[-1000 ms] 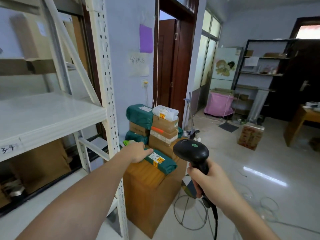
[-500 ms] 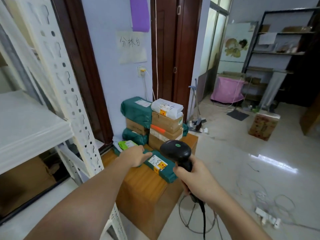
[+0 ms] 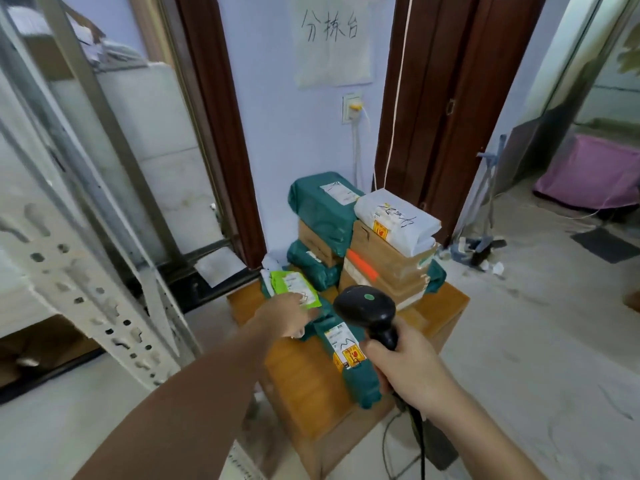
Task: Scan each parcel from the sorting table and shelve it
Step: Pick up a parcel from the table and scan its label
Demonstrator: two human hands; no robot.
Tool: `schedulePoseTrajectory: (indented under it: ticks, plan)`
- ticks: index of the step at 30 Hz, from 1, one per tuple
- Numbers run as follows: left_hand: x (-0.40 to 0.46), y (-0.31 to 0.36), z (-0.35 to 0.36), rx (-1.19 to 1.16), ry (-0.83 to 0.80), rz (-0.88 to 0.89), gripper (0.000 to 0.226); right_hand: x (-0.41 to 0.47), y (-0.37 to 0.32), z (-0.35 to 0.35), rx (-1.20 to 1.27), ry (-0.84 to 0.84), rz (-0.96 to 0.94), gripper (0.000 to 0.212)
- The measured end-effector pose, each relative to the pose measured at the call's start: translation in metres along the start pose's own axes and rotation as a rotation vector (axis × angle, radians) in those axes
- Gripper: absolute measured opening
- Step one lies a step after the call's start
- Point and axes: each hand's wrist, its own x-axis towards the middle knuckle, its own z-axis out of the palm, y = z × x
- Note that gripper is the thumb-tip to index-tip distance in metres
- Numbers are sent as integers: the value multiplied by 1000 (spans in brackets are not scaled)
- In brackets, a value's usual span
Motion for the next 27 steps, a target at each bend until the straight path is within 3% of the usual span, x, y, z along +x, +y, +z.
schedulePoseTrajectory:
  ticks: [9, 13, 17, 19, 23, 27]
  plan:
    - [120, -31, 9, -97, -22, -106, 95, 119, 15, 1, 27, -130, 99, 8]
    - [153, -35, 14, -75, 52, -163, 79, 160, 22, 8, 20, -141, 113, 7]
    - [184, -43, 25, -105, -8, -278, 111, 191, 28, 12, 43, -168, 117, 11]
    - [196, -46, 33, -111, -18, -350, 114, 204, 31, 14, 42, -200, 132, 11]
    - [223, -52, 57, -335, -15, -567, 119, 226, 39, 14, 54, -268, 181, 11]
    - [300, -107, 140, -562, 7, -690, 133, 241, 48, 7, 70, -276, 230, 12]
